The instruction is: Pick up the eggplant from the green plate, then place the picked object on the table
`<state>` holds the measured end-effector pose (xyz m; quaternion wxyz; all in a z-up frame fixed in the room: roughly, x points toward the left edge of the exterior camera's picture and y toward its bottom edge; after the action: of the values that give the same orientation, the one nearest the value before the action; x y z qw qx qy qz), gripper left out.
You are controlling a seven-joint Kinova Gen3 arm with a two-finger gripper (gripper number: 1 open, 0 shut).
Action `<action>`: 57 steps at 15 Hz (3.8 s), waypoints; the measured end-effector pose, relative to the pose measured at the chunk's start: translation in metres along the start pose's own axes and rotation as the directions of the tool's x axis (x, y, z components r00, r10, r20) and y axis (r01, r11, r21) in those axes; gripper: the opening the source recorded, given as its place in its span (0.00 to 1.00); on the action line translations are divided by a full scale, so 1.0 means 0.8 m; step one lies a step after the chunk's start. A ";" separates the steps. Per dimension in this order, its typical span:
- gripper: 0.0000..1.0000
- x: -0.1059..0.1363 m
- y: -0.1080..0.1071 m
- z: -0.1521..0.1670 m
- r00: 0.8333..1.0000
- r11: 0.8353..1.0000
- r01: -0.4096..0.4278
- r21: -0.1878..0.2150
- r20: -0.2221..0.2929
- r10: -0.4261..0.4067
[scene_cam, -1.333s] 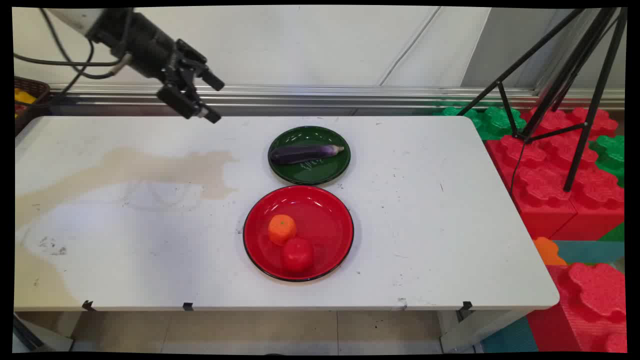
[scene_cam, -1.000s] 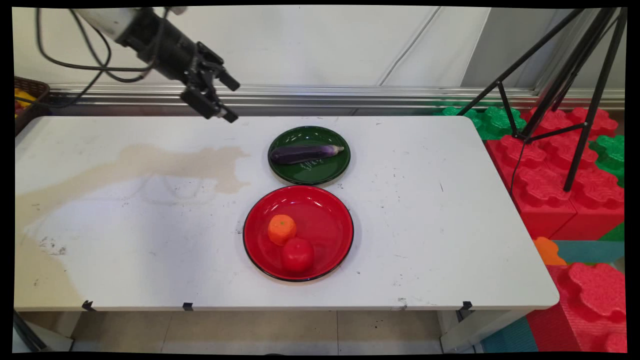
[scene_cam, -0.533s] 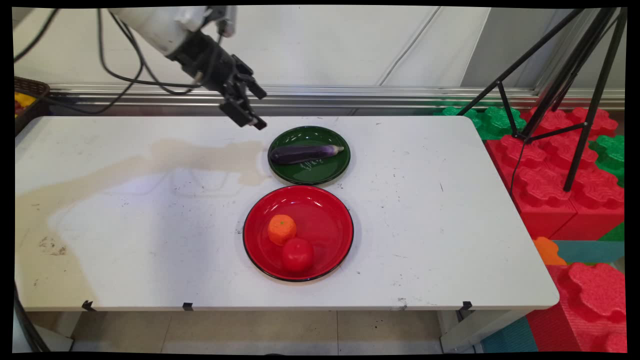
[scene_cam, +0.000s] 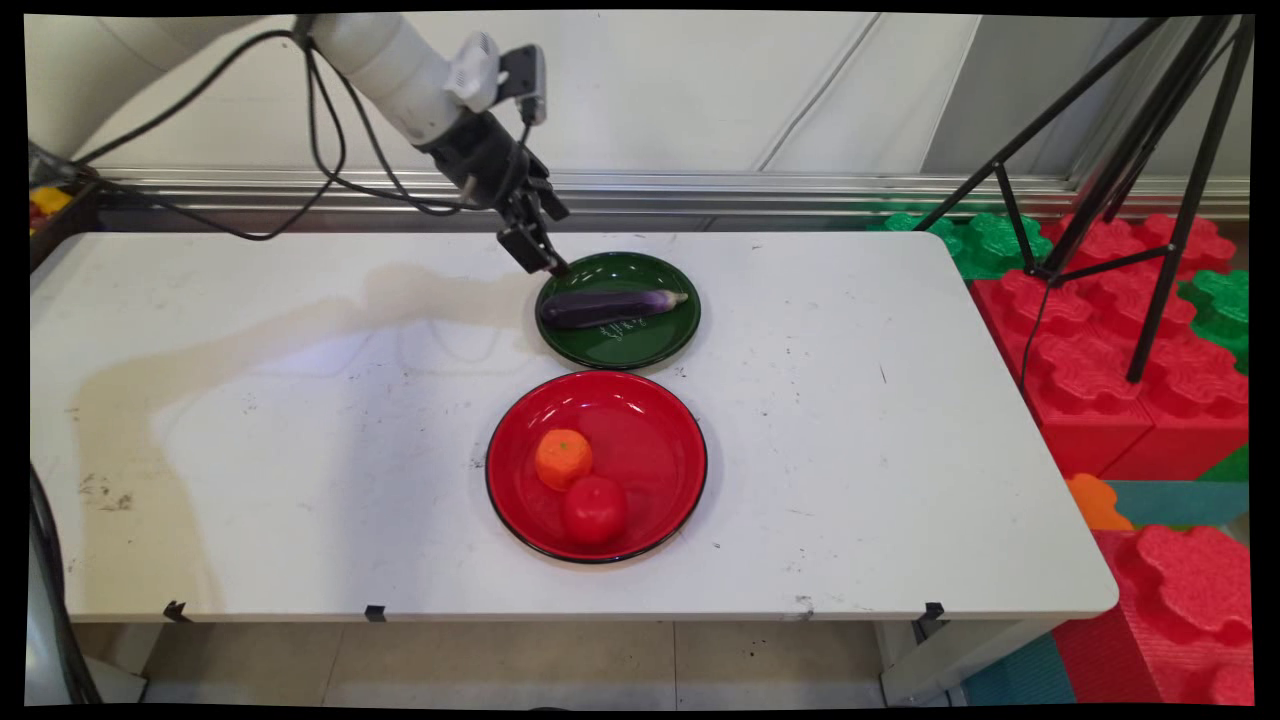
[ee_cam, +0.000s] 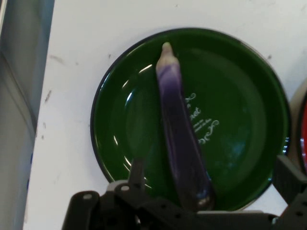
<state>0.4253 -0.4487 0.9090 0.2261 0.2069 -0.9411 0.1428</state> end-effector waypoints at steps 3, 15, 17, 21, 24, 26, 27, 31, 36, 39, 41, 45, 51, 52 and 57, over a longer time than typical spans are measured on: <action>1.00 0.000 -0.011 0.031 0.999 1.000 0.000 -0.007 0.035 0.001; 1.00 -0.010 -0.028 0.106 0.993 0.999 0.048 -0.015 0.106 -0.046; 1.00 -0.013 -0.029 0.117 0.992 0.998 0.055 -0.018 0.115 -0.052; 1.00 -0.017 -0.030 0.133 0.990 0.998 0.068 -0.021 0.125 -0.065; 1.00 -0.020 -0.030 0.141 0.988 0.997 0.078 -0.021 0.132 -0.074; 1.00 -0.021 -0.031 0.144 0.988 0.996 0.083 -0.021 0.134 -0.080; 1.00 -0.022 -0.031 0.146 0.987 0.996 0.086 -0.020 0.136 -0.083; 1.00 -0.022 -0.032 0.153 0.986 0.995 0.097 -0.017 0.137 -0.094; 1.00 -0.022 -0.034 0.158 0.985 0.994 0.111 -0.017 0.137 -0.108; 0.00 -0.021 -0.036 0.161 0.984 0.992 0.123 -0.022 0.134 -0.119; 0.00 -0.021 -0.036 0.161 0.983 0.991 0.130 -0.023 0.134 -0.126; 0.00 -0.020 -0.038 0.160 0.980 0.988 0.153 -0.019 0.131 -0.149; 0.00 -0.019 -0.044 0.146 0.976 0.982 0.187 -0.009 0.113 -0.185; 0.00 -0.017 -0.045 0.142 0.976 0.982 0.189 -0.009 0.107 -0.187; 0.00 -0.014 -0.048 0.109 0.979 0.982 0.190 -0.006 0.080 -0.189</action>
<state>0.4199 -0.5101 0.8351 0.2024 0.2997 -0.9263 0.1060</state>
